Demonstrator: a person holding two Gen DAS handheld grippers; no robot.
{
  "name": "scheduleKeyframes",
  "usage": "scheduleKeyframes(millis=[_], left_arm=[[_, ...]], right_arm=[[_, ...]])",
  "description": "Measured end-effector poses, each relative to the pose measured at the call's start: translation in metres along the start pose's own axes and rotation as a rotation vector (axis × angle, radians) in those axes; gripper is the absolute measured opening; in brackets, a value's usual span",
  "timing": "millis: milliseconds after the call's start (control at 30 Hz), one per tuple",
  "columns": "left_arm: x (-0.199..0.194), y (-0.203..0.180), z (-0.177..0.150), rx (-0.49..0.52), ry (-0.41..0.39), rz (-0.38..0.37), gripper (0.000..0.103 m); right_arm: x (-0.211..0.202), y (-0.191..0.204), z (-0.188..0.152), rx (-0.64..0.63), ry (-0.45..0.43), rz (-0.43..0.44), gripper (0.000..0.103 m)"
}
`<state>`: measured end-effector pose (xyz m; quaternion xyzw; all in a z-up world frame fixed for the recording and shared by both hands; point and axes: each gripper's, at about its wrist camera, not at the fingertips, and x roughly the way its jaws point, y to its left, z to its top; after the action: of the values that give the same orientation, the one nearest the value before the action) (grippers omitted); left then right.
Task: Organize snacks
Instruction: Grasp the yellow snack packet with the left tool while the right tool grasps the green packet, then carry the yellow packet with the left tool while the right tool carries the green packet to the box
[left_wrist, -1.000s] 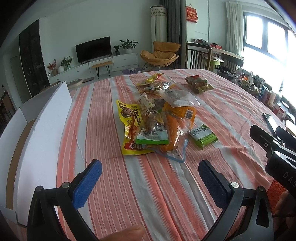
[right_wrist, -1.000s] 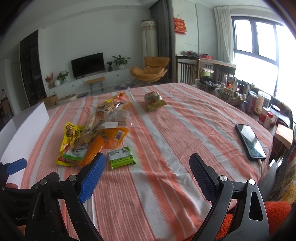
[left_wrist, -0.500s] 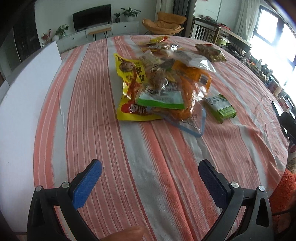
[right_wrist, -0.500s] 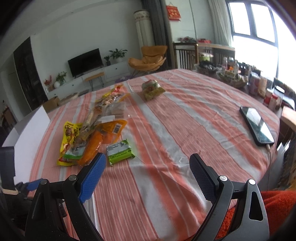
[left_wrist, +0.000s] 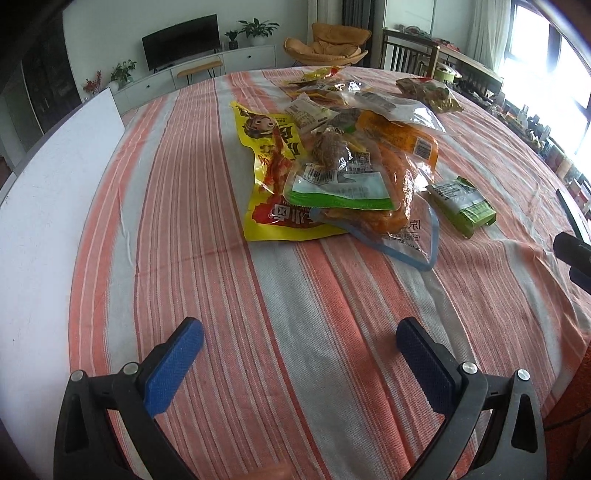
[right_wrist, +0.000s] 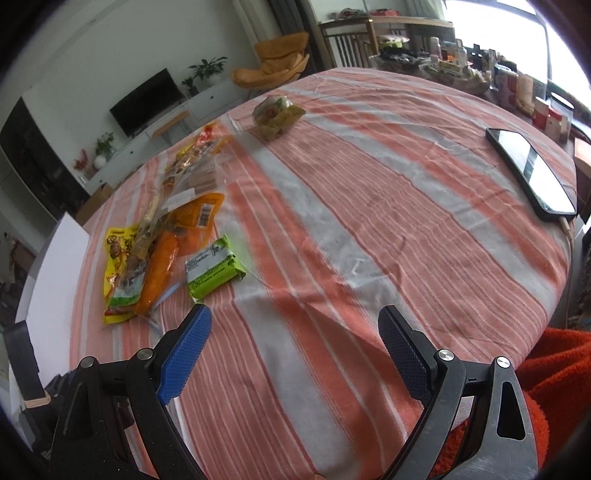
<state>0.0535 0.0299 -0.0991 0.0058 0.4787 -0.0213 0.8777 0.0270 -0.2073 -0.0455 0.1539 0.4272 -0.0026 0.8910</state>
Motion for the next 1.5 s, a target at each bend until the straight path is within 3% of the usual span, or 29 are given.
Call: scheduleKeyframes(millis=[100, 200, 267, 333, 433, 500, 600, 667, 700, 767, 833, 1000, 1033, 1067, 1133, 1200, 1300, 1367, 1500], left_arm=[[-0.003, 0.0, -0.005, -0.004, -0.037, 0.005, 0.103], [-0.002, 0.006, 0.004, -0.017, 0.037, 0.012, 0.103], [-0.009, 0.018, 0.016, -0.066, 0.005, 0.0, 0.102], [-0.016, 0.033, 0.038, -0.119, -0.04, -0.04, 0.102], [-0.007, 0.047, 0.083, -0.172, -0.036, -0.105, 0.102], [0.01, 0.05, 0.106, -0.181, -0.026, -0.085, 0.102], [0.042, 0.049, 0.131, -0.175, -0.004, -0.043, 0.09], [0.063, 0.046, 0.138, -0.146, 0.032, -0.003, 0.074], [0.069, 0.048, 0.138, -0.131, 0.049, 0.006, 0.057], [0.064, 0.052, 0.133, -0.104, 0.017, 0.039, 0.04], [0.058, 0.061, 0.129, -0.085, 0.013, 0.089, 0.037], [0.047, 0.087, 0.111, -0.079, 0.066, 0.034, 0.039], [0.045, 0.089, 0.107, -0.072, 0.071, 0.028, 0.044], [0.044, 0.09, 0.104, -0.064, 0.075, 0.032, 0.051], [0.042, 0.091, 0.099, -0.066, 0.057, 0.066, 0.09], [0.038, 0.09, 0.089, -0.068, 0.035, 0.102, 0.092], [0.041, 0.087, 0.08, -0.072, 0.033, 0.094, 0.091], [0.039, 0.086, 0.078, -0.07, 0.022, 0.075, 0.082], [0.032, 0.075, 0.079, -0.007, 0.021, 0.046, 0.034]], right_arm=[[0.001, 0.004, -0.003, -0.014, 0.01, 0.001, 0.094], [0.0, 0.004, -0.002, -0.011, 0.016, 0.006, 0.094], [0.0, 0.002, -0.001, -0.006, 0.017, 0.009, 0.094], [0.0, 0.002, -0.001, -0.002, 0.016, 0.011, 0.094], [0.002, -0.002, 0.003, -0.003, 0.022, 0.014, 0.094], [0.004, -0.002, 0.005, -0.01, 0.024, 0.012, 0.094], [0.003, -0.001, 0.006, -0.02, 0.015, 0.009, 0.094], [0.002, -0.001, 0.005, -0.017, 0.008, 0.011, 0.094], [0.001, -0.002, 0.005, -0.013, 0.006, 0.011, 0.094], [0.001, -0.004, 0.006, -0.004, 0.006, 0.013, 0.094], [0.002, -0.006, 0.006, 0.004, 0.01, 0.017, 0.094], [0.007, -0.004, 0.006, 0.005, 0.03, 0.03, 0.094], [0.008, -0.003, 0.006, 0.002, 0.035, 0.034, 0.094], [0.009, -0.002, 0.007, -0.002, 0.038, 0.038, 0.094], [0.011, -0.001, 0.006, -0.009, 0.047, 0.057, 0.094], [0.012, -0.001, 0.007, -0.013, 0.055, 0.098, 0.094], [0.018, 0.009, 0.015, -0.058, 0.07, 0.214, 0.094], [0.028, 0.029, 0.024, -0.163, 0.076, 0.222, 0.094], [0.069, 0.064, 0.035, -0.37, 0.151, 0.126, 0.093]])
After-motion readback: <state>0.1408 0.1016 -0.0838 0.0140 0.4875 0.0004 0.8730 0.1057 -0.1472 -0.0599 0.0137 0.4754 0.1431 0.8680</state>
